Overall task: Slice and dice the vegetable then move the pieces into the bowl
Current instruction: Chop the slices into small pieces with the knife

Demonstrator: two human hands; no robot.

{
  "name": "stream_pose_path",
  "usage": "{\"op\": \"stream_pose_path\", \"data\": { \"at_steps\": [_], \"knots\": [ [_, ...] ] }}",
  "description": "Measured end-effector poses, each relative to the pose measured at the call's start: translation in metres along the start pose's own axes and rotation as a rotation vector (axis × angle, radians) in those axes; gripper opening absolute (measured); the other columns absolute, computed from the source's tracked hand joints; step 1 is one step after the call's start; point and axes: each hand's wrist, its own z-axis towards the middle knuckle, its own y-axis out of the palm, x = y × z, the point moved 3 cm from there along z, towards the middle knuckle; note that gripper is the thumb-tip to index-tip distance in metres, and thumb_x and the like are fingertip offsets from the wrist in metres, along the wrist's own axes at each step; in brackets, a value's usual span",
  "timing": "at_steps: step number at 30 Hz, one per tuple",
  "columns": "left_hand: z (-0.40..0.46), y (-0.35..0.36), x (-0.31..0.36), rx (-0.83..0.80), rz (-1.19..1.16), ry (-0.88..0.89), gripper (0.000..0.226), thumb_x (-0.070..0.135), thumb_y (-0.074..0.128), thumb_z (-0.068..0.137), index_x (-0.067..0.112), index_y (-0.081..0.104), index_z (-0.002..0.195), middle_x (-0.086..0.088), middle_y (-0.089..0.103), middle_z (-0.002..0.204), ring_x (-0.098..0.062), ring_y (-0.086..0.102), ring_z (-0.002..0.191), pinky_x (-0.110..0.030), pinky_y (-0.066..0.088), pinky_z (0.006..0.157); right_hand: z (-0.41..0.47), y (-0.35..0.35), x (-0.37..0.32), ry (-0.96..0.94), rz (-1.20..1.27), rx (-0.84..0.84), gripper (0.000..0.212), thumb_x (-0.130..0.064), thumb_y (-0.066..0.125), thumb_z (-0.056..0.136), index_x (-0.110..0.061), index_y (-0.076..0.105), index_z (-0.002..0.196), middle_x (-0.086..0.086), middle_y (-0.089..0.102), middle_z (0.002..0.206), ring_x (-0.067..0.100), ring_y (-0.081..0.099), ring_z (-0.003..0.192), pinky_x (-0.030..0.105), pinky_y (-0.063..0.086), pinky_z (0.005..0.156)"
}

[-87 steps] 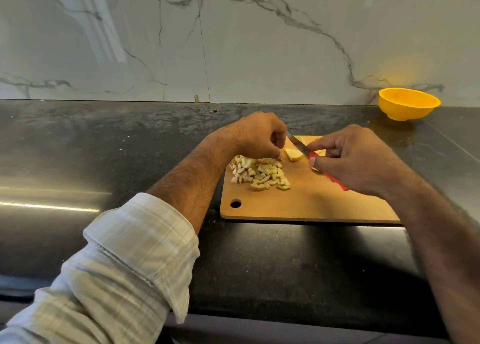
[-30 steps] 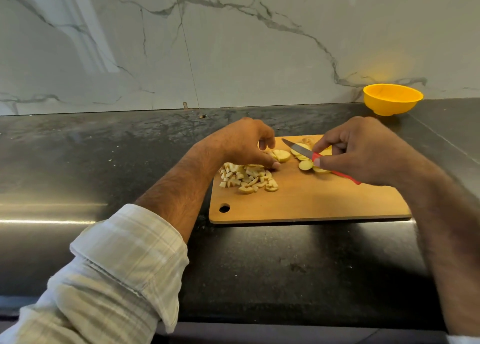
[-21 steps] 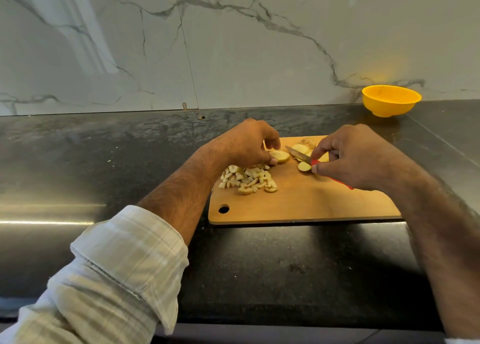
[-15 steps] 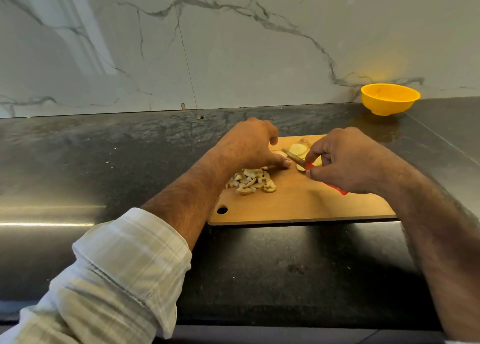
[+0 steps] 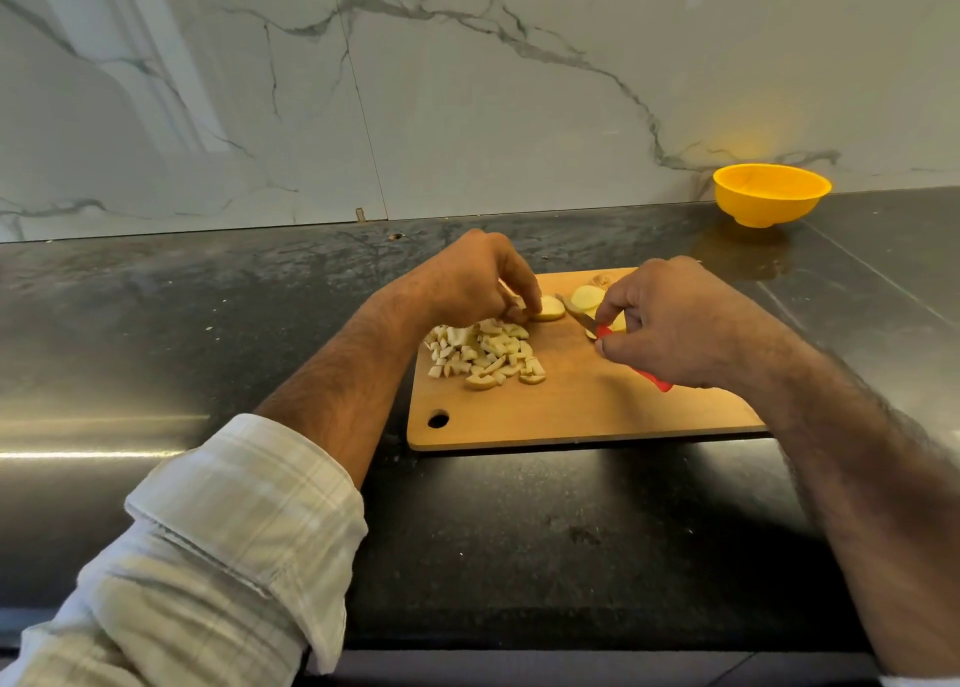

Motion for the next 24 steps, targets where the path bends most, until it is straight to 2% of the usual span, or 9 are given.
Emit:
{"op": "stream_pose_path", "data": {
  "at_steps": [3,6,10,14,16,18,20,22,24],
  "knots": [
    [-0.001,-0.012,-0.008,0.064,0.113,0.040,0.026,0.022,0.087,0.087,0.029,0.079,0.110,0.014,0.066,0.110,-0.004,0.061,0.104,-0.023,0.051,0.081,-0.003,-0.002,-0.002,-0.008,0.024,0.004,0.031,-0.036,0.077,0.093,-0.024,0.076,0.121,-0.012,0.059,0.083,0.012,0.061,0.085,0.031,0.058,0.077],
    [0.000,-0.017,-0.015,0.069,0.241,-0.025,0.027,0.038,0.084,0.089,0.025,0.076,0.111,0.011,0.065,0.103,-0.009,0.062,0.099,-0.023,0.047,0.074,-0.005,-0.005,0.000,0.011,0.027,0.016,0.031,-0.036,0.077,0.093,-0.024,0.075,0.122,-0.008,0.065,0.096,0.013,0.062,0.088,0.027,0.054,0.071],
    [0.005,-0.006,-0.015,0.013,0.279,-0.073,0.017,0.038,0.079,0.093,0.024,0.078,0.103,0.010,0.070,0.098,-0.007,0.064,0.092,-0.025,0.049,0.070,-0.005,-0.002,-0.003,0.002,0.063,-0.017,0.031,-0.034,0.079,0.092,-0.024,0.075,0.121,-0.006,0.066,0.109,0.016,0.063,0.092,0.028,0.057,0.072],
    [0.006,-0.005,-0.013,0.033,0.215,-0.041,0.011,0.030,0.080,0.094,0.026,0.080,0.104,0.011,0.070,0.100,-0.005,0.063,0.093,-0.022,0.047,0.071,-0.005,-0.003,-0.002,0.002,0.107,-0.025,0.029,-0.033,0.079,0.091,-0.024,0.076,0.118,-0.010,0.061,0.092,0.014,0.060,0.089,0.026,0.051,0.066],
    [0.007,-0.002,-0.013,0.048,0.164,-0.016,0.010,0.023,0.080,0.094,0.025,0.081,0.104,0.012,0.072,0.099,-0.003,0.064,0.093,-0.018,0.047,0.071,-0.006,-0.004,0.000,0.010,0.141,-0.030,0.029,-0.033,0.080,0.091,-0.024,0.076,0.118,-0.010,0.060,0.090,0.014,0.060,0.090,0.025,0.050,0.063],
    [0.007,0.001,-0.011,0.065,0.148,-0.005,0.012,0.018,0.079,0.094,0.025,0.081,0.105,0.012,0.072,0.100,-0.002,0.064,0.094,-0.017,0.048,0.074,-0.006,-0.004,0.001,0.012,0.150,-0.032,0.030,-0.033,0.081,0.090,-0.025,0.075,0.118,-0.009,0.062,0.093,0.015,0.060,0.092,0.025,0.050,0.063],
    [0.007,0.001,-0.008,0.083,0.161,0.001,0.011,0.022,0.077,0.096,0.025,0.080,0.107,0.011,0.072,0.101,-0.003,0.064,0.096,-0.022,0.052,0.079,-0.005,-0.005,0.001,0.023,0.142,-0.017,0.030,-0.033,0.081,0.090,-0.024,0.075,0.118,-0.005,0.067,0.105,0.016,0.061,0.095,0.026,0.053,0.065],
    [0.006,0.001,-0.004,0.073,0.175,-0.004,0.021,0.040,0.074,0.097,0.024,0.077,0.110,0.010,0.071,0.103,-0.005,0.065,0.097,-0.026,0.055,0.081,-0.004,-0.004,0.000,0.040,0.108,-0.010,0.031,-0.032,0.081,0.091,-0.024,0.075,0.119,-0.002,0.069,0.111,0.018,0.064,0.097,0.028,0.057,0.070],
    [0.006,0.005,0.002,0.029,0.208,-0.037,0.047,0.062,0.075,0.088,0.025,0.071,0.116,0.009,0.068,0.104,-0.006,0.064,0.095,-0.028,0.054,0.078,-0.002,-0.002,-0.001,0.040,0.075,-0.010,0.031,-0.033,0.080,0.091,-0.024,0.075,0.120,-0.006,0.067,0.097,0.016,0.064,0.091,0.027,0.056,0.070]
  ]
}}
